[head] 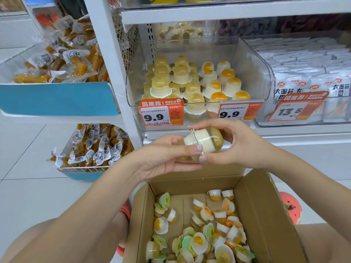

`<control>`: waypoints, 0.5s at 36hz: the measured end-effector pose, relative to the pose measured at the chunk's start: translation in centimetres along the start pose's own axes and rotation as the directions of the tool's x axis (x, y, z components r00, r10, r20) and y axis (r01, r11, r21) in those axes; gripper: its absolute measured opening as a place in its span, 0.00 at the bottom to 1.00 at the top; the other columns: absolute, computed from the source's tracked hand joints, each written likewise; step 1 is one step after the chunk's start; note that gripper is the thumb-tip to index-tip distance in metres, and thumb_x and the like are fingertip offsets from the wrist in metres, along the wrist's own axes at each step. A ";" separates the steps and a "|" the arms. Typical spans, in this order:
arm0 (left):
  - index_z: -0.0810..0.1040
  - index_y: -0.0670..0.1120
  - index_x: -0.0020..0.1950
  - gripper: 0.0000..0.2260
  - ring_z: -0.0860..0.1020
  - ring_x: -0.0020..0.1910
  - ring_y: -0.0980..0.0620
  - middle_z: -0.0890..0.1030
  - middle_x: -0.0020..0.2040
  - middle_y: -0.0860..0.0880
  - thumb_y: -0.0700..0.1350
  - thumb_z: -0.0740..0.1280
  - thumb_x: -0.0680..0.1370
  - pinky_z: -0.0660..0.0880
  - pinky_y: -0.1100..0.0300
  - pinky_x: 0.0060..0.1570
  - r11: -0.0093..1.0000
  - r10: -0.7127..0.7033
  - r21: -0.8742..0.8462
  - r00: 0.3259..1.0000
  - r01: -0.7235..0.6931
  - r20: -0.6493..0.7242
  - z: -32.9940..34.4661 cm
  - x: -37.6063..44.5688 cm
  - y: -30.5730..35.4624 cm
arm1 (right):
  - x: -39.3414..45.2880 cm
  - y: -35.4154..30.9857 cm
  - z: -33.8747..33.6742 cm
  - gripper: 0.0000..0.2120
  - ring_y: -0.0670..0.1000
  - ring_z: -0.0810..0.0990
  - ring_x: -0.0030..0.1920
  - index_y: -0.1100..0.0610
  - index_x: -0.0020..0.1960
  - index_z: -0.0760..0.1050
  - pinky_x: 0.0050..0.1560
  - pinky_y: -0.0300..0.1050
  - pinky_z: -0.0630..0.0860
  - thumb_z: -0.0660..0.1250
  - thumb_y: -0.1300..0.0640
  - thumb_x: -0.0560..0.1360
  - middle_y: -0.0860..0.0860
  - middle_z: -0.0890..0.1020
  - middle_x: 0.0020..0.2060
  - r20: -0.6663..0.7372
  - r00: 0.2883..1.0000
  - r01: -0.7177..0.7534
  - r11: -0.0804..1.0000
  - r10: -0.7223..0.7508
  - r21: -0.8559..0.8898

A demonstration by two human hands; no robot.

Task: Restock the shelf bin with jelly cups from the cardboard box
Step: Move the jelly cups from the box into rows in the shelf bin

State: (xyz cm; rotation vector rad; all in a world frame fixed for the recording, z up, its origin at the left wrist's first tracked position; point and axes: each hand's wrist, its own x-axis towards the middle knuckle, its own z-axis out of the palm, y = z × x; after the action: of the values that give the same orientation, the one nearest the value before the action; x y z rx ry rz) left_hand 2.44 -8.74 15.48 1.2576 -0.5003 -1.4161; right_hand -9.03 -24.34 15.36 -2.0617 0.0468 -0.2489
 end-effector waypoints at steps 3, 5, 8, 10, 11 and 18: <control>0.76 0.44 0.62 0.26 0.81 0.55 0.50 0.82 0.57 0.47 0.47 0.77 0.66 0.78 0.55 0.56 0.987 0.030 0.160 0.993 -0.012 -0.113 -0.9 0.0 1.0 | 1.9 -0.3 -1.1 0.26 0.43 0.79 0.50 0.49 0.56 0.78 0.54 0.40 0.75 0.79 0.48 0.59 0.43 0.80 0.49 -0.158 0.987 -0.020 1.000 0.021 0.004; 0.76 0.47 0.62 0.26 0.81 0.54 0.54 0.82 0.57 0.50 0.53 0.75 0.67 0.79 0.57 0.53 0.923 0.112 0.385 0.951 0.009 -0.290 -1.8 0.1 1.4 | 3.9 -1.1 -2.4 0.25 0.42 0.78 0.47 0.48 0.54 0.77 0.52 0.39 0.74 0.81 0.51 0.60 0.42 0.80 0.47 -0.279 0.960 -0.043 0.998 0.026 -0.054; 0.77 0.49 0.60 0.19 0.78 0.53 0.57 0.79 0.56 0.54 0.52 0.73 0.71 0.75 0.63 0.48 0.696 0.312 0.709 0.840 0.117 -0.445 -3.3 0.5 1.5 | 8.0 -2.9 -4.4 0.24 0.42 0.78 0.49 0.49 0.55 0.78 0.50 0.36 0.74 0.79 0.47 0.61 0.44 0.81 0.49 -0.339 0.941 -0.111 0.936 -0.009 -0.335; 0.77 0.49 0.59 0.17 0.77 0.54 0.54 0.78 0.58 0.53 0.49 0.73 0.72 0.72 0.63 0.50 0.635 0.373 0.760 0.807 0.137 -0.457 -4.3 0.8 1.4 | 10.9 -3.7 -5.2 0.26 0.46 0.78 0.49 0.51 0.57 0.78 0.42 0.36 0.74 0.77 0.44 0.62 0.46 0.80 0.49 -0.300 0.954 -0.154 0.868 0.006 -0.472; 0.77 0.49 0.59 0.16 0.78 0.53 0.54 0.78 0.59 0.52 0.48 0.72 0.72 0.72 0.62 0.50 0.610 0.393 0.779 0.799 0.143 -0.455 -4.7 0.9 1.5 | 12.2 -3.8 -5.4 0.28 0.47 0.78 0.47 0.52 0.59 0.77 0.37 0.36 0.73 0.77 0.44 0.63 0.47 0.80 0.48 -0.269 0.963 -0.173 0.843 0.035 -0.509; 0.75 0.46 0.63 0.19 0.75 0.57 0.52 0.78 0.60 0.50 0.45 0.71 0.73 0.72 0.59 0.55 0.397 0.511 0.889 0.750 0.227 -0.420 -6.5 1.8 1.8 | 17.3 -2.6 -4.6 0.32 0.55 0.77 0.43 0.63 0.58 0.75 0.40 0.45 0.73 0.77 0.43 0.63 0.56 0.81 0.46 -0.124 0.979 -0.200 0.616 0.163 -0.762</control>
State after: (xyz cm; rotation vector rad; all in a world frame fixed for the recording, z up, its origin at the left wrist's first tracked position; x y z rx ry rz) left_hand 9.29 -8.63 14.01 2.4132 -0.9349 -0.2964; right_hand 6.79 -29.43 22.45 -2.8970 0.4687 -0.1520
